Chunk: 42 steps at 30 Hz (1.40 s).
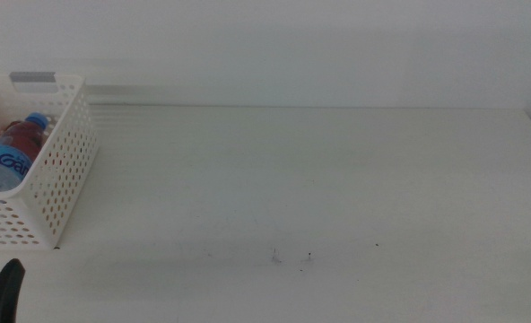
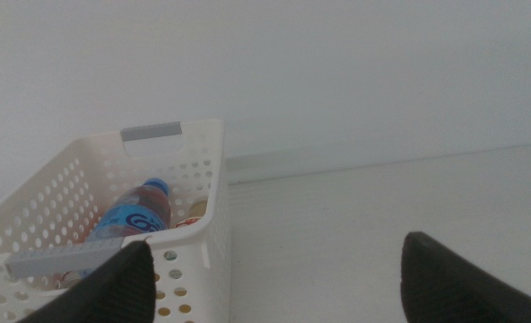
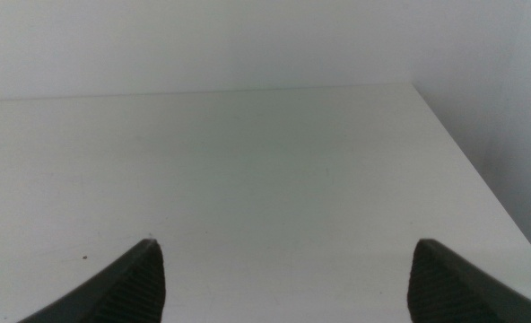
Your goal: Use arms to grab the bottles and put them into the dustbin to the left of the table.
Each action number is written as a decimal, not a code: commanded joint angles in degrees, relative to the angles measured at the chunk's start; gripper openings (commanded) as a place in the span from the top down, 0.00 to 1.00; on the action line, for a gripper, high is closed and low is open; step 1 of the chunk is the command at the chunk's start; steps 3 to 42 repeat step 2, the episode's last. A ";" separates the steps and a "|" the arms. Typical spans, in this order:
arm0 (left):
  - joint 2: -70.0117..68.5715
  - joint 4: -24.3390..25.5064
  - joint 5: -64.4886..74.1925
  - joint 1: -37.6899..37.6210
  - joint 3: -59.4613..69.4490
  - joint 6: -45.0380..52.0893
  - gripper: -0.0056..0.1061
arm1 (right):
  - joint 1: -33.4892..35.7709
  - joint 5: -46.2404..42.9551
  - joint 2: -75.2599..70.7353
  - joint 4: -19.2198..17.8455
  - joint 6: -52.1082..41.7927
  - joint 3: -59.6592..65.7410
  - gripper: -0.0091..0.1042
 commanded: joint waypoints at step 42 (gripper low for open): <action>-0.23 -0.58 -0.74 -0.35 0.04 -0.46 0.11 | -0.30 -0.48 -0.23 -0.79 -0.47 0.18 0.16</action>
